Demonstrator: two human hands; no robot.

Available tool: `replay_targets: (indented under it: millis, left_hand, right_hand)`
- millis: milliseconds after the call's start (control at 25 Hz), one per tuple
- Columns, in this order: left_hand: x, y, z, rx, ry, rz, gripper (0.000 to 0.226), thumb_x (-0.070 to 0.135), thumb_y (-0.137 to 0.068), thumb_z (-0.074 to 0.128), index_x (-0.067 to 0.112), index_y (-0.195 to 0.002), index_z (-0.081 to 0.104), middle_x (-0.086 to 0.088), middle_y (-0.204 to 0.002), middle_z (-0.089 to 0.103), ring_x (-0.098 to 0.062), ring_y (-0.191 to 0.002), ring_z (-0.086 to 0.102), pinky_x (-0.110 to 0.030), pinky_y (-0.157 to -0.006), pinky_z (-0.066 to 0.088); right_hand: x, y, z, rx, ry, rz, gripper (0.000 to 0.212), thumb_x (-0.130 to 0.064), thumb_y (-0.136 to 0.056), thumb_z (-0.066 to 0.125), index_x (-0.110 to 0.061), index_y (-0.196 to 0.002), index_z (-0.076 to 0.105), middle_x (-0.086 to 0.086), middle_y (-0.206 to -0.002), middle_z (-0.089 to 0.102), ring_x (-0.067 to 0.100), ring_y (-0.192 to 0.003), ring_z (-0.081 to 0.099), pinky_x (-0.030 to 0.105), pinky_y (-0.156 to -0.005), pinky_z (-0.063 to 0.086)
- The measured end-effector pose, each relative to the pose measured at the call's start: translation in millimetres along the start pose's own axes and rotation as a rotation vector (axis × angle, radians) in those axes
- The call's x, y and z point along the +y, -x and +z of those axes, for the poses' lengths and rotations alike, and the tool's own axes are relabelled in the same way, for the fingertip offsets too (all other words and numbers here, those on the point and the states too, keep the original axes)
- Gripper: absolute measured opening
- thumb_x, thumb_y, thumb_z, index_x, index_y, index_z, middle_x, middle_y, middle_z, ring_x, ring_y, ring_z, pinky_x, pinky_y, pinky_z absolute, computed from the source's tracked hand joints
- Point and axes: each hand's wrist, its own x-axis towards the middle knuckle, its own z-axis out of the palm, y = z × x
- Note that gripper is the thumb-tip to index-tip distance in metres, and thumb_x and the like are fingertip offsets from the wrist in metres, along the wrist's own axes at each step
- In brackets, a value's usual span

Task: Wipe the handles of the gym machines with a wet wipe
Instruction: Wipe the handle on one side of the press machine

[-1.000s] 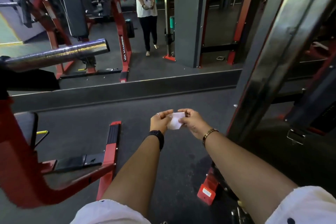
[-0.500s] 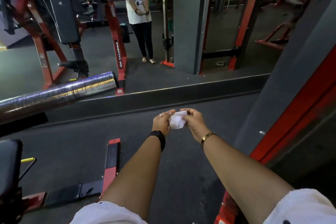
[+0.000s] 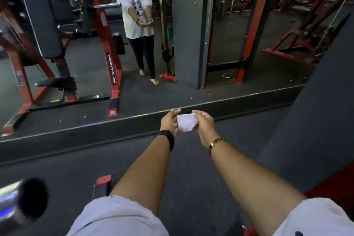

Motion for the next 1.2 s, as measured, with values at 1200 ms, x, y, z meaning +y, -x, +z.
replay_targets:
  millis: [1200]
  left_hand:
    - [275, -382, -244, 0.586, 0.288, 0.178, 0.058, 0.056, -0.099, 0.03, 0.01, -0.097, 0.065, -0.015, -0.099, 0.068, -0.028, -0.082, 0.066, -0.041, -0.072, 0.053]
  right_hand:
    - [-22, -381, 472, -0.807, 0.33, 0.319, 0.022, -0.031, -0.096, 0.05, -0.012, -0.106, 0.057, 0.008, -0.088, 0.059, 0.018, -0.071, 0.057, 0.029, -0.06, 0.047]
